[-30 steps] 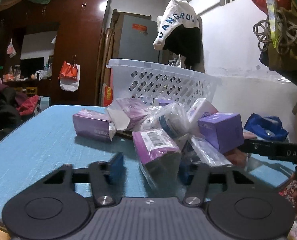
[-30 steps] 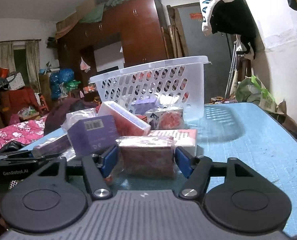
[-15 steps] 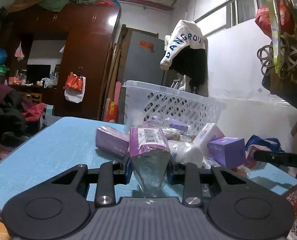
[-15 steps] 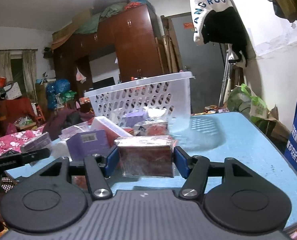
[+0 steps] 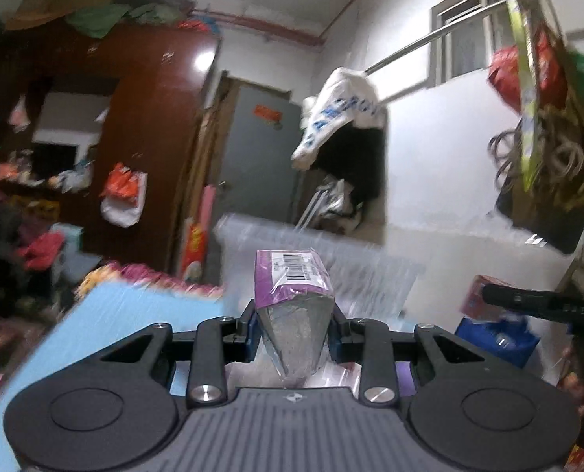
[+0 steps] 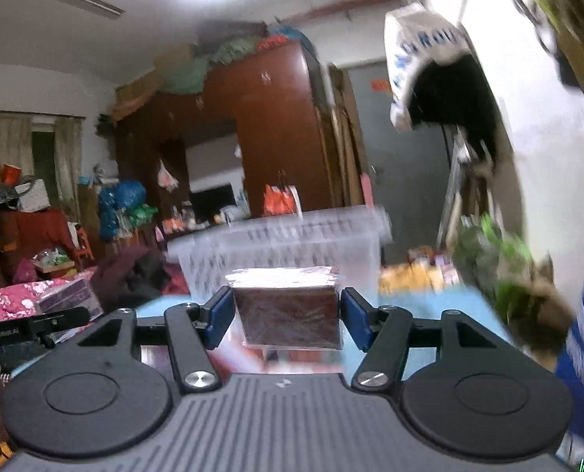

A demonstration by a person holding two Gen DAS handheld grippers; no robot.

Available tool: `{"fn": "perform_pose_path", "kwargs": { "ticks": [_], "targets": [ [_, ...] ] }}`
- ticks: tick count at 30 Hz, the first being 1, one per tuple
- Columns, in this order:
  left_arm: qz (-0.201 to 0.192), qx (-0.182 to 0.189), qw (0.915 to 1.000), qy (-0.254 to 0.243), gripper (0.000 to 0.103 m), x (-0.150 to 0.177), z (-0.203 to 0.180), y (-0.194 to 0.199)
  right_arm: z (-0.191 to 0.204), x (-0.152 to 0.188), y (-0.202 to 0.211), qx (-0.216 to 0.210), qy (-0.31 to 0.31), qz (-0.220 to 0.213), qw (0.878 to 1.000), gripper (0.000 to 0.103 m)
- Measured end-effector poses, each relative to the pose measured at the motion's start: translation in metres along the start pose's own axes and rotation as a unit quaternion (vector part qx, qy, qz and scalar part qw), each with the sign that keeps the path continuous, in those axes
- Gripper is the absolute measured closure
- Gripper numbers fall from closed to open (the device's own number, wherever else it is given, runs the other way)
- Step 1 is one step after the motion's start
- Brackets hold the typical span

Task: Organize objects
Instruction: 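Carry both items over the white basket and open both grippers, then grasp white-and-pink box with right gripper while left grasps white bagged roll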

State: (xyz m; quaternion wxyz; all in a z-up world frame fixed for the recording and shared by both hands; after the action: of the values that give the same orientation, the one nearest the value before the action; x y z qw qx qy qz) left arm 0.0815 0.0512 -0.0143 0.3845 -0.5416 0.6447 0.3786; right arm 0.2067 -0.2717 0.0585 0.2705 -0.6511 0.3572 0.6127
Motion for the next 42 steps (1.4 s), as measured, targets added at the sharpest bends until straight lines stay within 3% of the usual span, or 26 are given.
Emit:
{"fn": "perform_pose_path", "kwargs": {
  "ticks": [4,7,9,10,11,12,13,17,20,26,30,33,37,39,42],
  "targets": [
    [0.013,0.022,0.9997,-0.002,0.066,-0.061,-0.023,-0.058,-0.010,-0.057,-0.045,-0.023,0.030,-0.031,0.999,0.040],
    [0.063,0.014,0.9978,0.017,0.066,-0.091,-0.032,-0.120,-0.018,-0.084,-0.090,-0.026,0.052,-0.010,0.998,0.040],
    [0.082,-0.006,0.9965,0.019,0.066,-0.093,-0.032,-0.149,-0.023,-0.088,-0.112,-0.025,0.050,0.002,0.998,0.039],
    [0.100,-0.012,0.9948,0.015,0.059,-0.090,-0.032,-0.162,-0.025,-0.088,-0.120,-0.027,0.051,0.011,0.998,0.039],
    [0.113,-0.015,0.9934,0.008,0.050,-0.085,-0.032,-0.172,-0.026,-0.087,-0.128,-0.028,0.050,0.020,0.998,0.032],
    [0.122,-0.021,0.9923,0.003,0.028,-0.080,-0.030,-0.178,-0.027,-0.084,-0.134,-0.021,0.051,0.027,0.998,0.016],
    [0.124,-0.024,0.9920,0.005,0.022,-0.075,-0.028,-0.177,-0.027,-0.081,-0.134,-0.010,0.049,0.033,0.998,0.010],
    [0.088,-0.002,0.9962,0.004,0.022,-0.064,-0.020,-0.121,-0.028,-0.062,-0.095,-0.023,0.033,0.016,0.999,0.000],
    [0.062,-0.017,0.9978,-0.015,0.020,-0.041,-0.015,-0.068,-0.030,-0.029,-0.058,-0.007,0.029,0.033,0.999,0.000],
    [0.087,-0.049,0.9950,-0.001,0.020,0.023,0.005,-0.016,-0.032,0.027,-0.038,-0.010,-0.022,0.106,0.994,0.000],
    [0.107,-0.054,0.9926,0.017,0.020,0.041,0.013,-0.012,-0.017,0.040,-0.052,-0.025,0.010,0.161,0.987,0.000],
    [0.108,-0.046,0.9927,0.025,0.020,0.042,0.017,-0.016,-0.002,0.050,-0.057,-0.054,0.020,0.182,0.982,0.003],
    [0.096,-0.056,0.9937,0.012,0.020,0.044,0.015,-0.009,0.008,0.053,-0.062,-0.043,0.047,0.191,0.979,0.013],
    [0.093,-0.054,0.9941,0.013,0.020,0.047,0.011,-0.006,0.008,0.055,-0.061,-0.033,0.047,0.187,0.981,0.027],
    [0.094,-0.042,0.9945,0.018,0.020,0.051,0.005,-0.005,0.004,0.056,-0.053,-0.028,0.038,0.177,0.983,0.027]
  ]
}}
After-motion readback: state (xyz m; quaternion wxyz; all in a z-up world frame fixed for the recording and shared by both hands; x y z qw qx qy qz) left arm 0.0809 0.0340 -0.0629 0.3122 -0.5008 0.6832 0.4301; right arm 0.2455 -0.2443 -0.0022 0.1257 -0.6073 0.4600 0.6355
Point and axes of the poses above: each gripper's, at about its wrist camera, not at the fingertips, and y roughly against the way its jaws point, z to its left, x to its underside, the point moved 1 cm from there along -y, roughly the way its jaws point, and after that the axes turned 13 degrees about y, right-handed, at the moved point
